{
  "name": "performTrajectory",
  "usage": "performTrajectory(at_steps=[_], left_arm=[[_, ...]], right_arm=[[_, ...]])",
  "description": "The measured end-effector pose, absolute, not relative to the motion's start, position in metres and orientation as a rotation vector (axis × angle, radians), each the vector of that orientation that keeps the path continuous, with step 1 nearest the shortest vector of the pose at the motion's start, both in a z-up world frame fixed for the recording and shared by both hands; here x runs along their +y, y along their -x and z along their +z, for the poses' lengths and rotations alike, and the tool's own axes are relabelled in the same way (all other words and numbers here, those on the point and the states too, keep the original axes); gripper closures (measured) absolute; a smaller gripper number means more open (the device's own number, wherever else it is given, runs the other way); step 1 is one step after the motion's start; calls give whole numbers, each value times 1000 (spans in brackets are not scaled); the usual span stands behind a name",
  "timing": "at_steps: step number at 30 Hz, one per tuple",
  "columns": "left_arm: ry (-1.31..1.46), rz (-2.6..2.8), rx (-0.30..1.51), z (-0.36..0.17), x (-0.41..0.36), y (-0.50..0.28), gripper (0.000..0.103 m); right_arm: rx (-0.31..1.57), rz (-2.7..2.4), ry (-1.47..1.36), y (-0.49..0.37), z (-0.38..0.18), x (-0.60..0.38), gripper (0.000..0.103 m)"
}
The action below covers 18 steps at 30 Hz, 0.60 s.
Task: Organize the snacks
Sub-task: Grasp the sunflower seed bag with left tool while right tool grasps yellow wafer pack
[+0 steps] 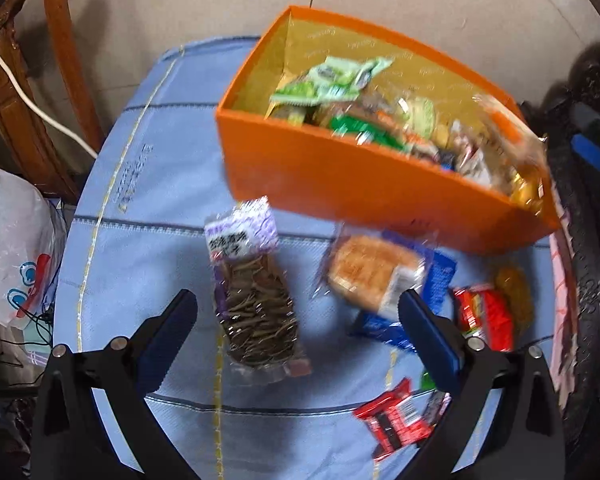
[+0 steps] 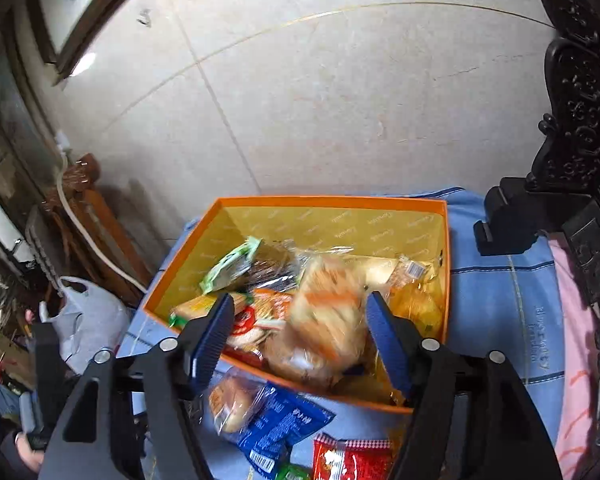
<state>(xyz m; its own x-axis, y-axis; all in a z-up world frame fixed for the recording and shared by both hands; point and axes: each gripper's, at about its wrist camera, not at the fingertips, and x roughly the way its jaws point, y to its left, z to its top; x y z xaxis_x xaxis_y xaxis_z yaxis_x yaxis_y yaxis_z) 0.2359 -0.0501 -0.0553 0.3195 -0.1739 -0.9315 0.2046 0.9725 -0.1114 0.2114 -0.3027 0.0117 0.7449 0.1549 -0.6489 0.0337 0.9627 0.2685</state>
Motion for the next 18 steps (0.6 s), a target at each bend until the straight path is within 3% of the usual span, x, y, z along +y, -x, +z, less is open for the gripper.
performTrajectory(at_steps=[15, 18], left_arm=[[-37, -124, 1314, -118, -37, -249, 5], [-18, -117, 1386, -140, -35, -257, 38]], right_arm=[[862, -30, -390, -123, -50, -354, 33], [863, -32, -390, -122, -53, -354, 33]])
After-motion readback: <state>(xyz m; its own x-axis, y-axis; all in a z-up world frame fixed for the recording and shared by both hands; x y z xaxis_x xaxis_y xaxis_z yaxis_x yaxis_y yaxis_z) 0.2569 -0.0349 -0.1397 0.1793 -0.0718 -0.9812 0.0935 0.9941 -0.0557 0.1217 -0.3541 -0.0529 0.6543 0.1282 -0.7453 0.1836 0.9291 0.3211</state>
